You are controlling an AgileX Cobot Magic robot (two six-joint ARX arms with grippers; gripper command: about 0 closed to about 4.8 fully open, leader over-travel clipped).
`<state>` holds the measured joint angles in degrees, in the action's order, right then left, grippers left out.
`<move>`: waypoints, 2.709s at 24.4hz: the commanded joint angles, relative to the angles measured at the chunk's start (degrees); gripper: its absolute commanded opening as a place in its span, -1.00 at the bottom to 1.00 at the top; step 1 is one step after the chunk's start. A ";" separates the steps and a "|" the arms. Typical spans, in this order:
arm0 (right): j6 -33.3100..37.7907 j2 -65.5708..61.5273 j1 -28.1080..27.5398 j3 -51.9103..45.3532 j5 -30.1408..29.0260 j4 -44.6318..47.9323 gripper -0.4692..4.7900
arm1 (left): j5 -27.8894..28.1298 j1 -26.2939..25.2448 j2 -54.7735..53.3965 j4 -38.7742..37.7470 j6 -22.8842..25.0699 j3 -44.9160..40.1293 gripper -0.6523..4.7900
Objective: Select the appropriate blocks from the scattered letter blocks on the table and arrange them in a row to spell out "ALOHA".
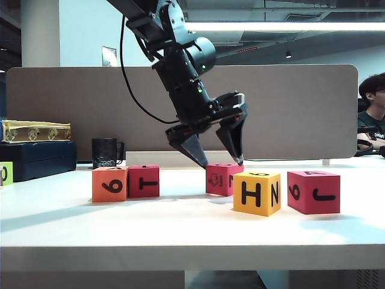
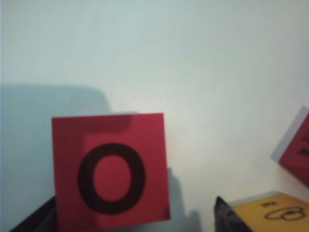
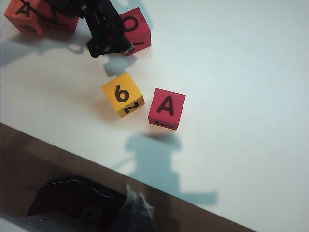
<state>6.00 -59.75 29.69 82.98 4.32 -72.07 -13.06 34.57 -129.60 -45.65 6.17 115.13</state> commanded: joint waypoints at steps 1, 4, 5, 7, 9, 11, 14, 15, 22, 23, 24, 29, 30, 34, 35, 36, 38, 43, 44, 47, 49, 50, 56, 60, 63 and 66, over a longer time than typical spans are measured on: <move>0.15 0.17 0.00 0.15 -0.17 0.31 -0.85 | 1.57 0.04 -0.46 2.01 1.38 0.15 0.72; 0.15 0.13 0.00 0.15 -0.17 0.37 -0.85 | 3.30 0.04 -0.46 2.78 1.31 0.15 0.69; 0.13 0.13 0.00 0.13 -0.17 0.39 -0.85 | 3.41 0.04 -0.46 2.75 1.31 0.15 0.69; 0.00 0.11 0.00 0.15 -0.17 0.70 -0.85 | 3.41 0.04 -0.48 2.78 1.31 0.15 0.69; 0.00 0.07 0.00 0.15 -0.15 1.70 -0.85 | 3.45 0.31 -0.48 3.13 1.31 0.15 0.69; -0.02 0.07 0.00 0.13 -0.17 2.10 -0.85 | 3.43 0.57 -0.48 3.17 1.25 0.15 0.66; -0.02 0.02 0.00 0.13 -0.15 2.10 -0.85 | 3.43 0.83 -0.48 3.08 0.81 0.15 0.44; -0.04 0.04 0.00 0.13 -0.15 2.10 -0.85 | 3.52 1.14 -0.50 3.10 0.81 0.15 0.43; -0.24 0.04 0.00 0.13 -0.17 1.95 -0.85 | 5.99 2.08 -0.96 3.32 0.20 0.13 0.43; -0.24 0.04 0.00 0.13 -0.20 1.95 -0.85 | 6.01 2.10 -0.96 3.30 -0.48 0.13 0.43; -0.26 0.04 0.00 0.13 -0.17 1.88 -0.85 | 5.99 2.10 -0.96 3.26 -0.94 0.13 0.43; -0.48 0.04 0.00 0.13 -0.17 1.60 -0.85 | 6.34 2.08 -0.96 2.86 -1.36 0.13 0.31; -0.48 0.04 0.00 0.15 -0.17 1.62 -0.85 | 6.71 2.10 -0.96 2.86 -1.86 0.13 0.27; -0.55 0.04 0.00 0.13 -0.17 1.60 -0.85 | 6.86 2.10 -0.96 2.38 -2.19 0.13 0.24; -0.70 0.04 0.00 0.13 -0.17 1.60 -0.85 | 6.86 2.10 -0.94 2.12 -2.38 0.13 0.24; -0.74 0.04 0.00 0.13 -0.17 1.60 -0.85 | 7.02 2.08 -0.94 1.90 -2.91 0.13 0.24; -1.55 0.04 0.00 0.13 -0.17 1.62 -0.85 | 8.50 2.08 -0.94 1.38 -4.63 0.15 0.24; -1.57 0.04 0.00 0.13 -0.17 1.60 -0.85 | 12.00 2.03 -0.66 -1.14 -6.43 0.22 0.24; -1.57 0.04 0.00 0.13 -0.17 1.60 -0.85 | 13.18 1.99 -0.55 -2.49 -6.95 0.59 0.24; -1.77 0.04 0.00 0.13 -0.17 1.60 -0.85 | 16.92 2.01 -0.02 -5.66 -9.03 0.70 0.24; -1.77 0.04 0.00 0.13 -0.17 1.60 -0.85 | 18.53 1.99 0.22 -6.93 -9.73 0.70 0.24; -1.81 0.04 0.00 0.13 -0.17 1.57 -0.85 | 19.50 1.99 0.28 -7.43 -9.94 0.70 0.24; -3.06 0.04 0.00 0.13 -0.20 1.53 -0.85 | 22.16 2.01 1.36 -10.54 -11.06 0.70 0.24; -3.06 0.04 0.00 0.13 -0.20 1.11 -0.85 | 22.49 2.01 1.79 -13.22 -11.15 0.70 0.24; -3.08 0.04 0.00 0.13 -0.20 1.01 -0.85 | 22.49 2.01 1.77 -13.64 -11.13 0.70 0.26; -3.08 0.04 0.00 0.13 -0.20 0.37 -0.85 | 22.49 1.95 1.77 -13.20 -11.10 0.70 0.39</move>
<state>3.11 -59.81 29.69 82.98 4.29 -71.50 9.13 36.56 -128.16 -59.24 -4.78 115.72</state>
